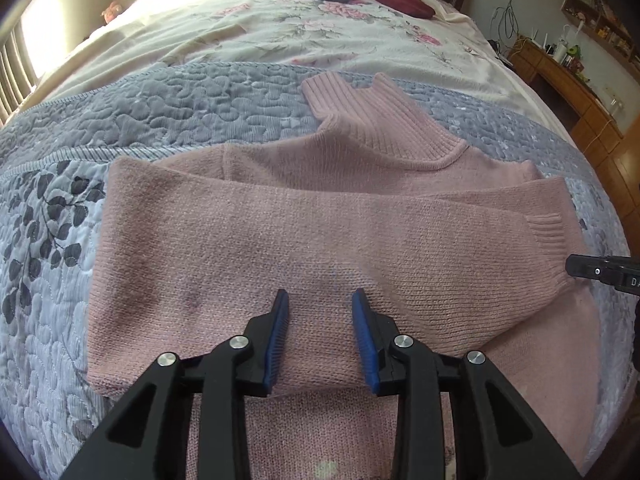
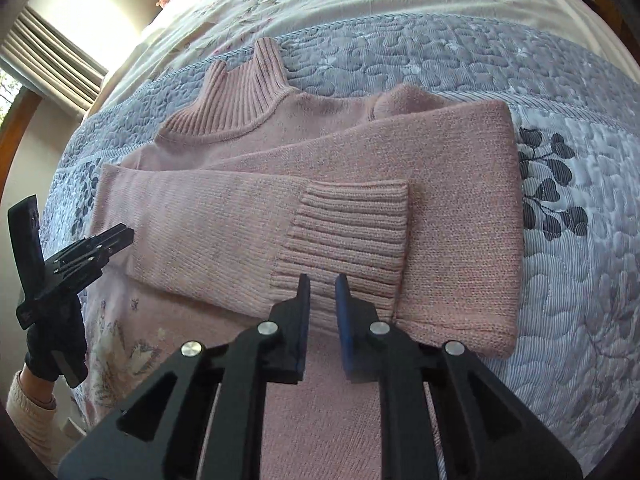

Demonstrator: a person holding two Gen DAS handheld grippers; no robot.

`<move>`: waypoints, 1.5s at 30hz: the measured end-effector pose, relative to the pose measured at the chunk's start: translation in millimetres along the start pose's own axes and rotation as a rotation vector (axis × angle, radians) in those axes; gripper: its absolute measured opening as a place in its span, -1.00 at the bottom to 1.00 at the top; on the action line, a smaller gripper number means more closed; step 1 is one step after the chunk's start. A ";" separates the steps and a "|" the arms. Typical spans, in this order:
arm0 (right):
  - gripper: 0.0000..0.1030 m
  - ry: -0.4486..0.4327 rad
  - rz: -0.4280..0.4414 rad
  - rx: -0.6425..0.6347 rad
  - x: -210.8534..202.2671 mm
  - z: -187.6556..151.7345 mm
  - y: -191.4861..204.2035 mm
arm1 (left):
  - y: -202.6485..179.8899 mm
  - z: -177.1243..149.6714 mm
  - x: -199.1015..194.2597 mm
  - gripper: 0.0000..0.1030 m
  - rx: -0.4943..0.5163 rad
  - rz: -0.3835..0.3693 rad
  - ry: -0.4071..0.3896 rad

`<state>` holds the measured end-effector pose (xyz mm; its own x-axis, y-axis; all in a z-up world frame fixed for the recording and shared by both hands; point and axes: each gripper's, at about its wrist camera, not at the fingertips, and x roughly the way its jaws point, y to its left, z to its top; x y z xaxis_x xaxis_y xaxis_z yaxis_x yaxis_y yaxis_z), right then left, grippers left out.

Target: Fold small clothes

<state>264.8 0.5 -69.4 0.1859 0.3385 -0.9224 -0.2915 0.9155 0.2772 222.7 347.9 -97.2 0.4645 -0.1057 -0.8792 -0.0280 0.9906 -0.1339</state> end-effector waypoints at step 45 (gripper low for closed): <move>-0.66 -0.090 0.150 -0.093 107.8 205.7 65.9 | 16.0 178.4 105.9 -0.65 -0.198 -0.327 -0.022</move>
<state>458.6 142.0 -95.3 0.2157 0.4914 -0.8438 -0.4069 0.8308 0.3798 429.4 368.0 -110.9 0.4963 -0.4089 -0.7658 -0.0451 0.8688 -0.4931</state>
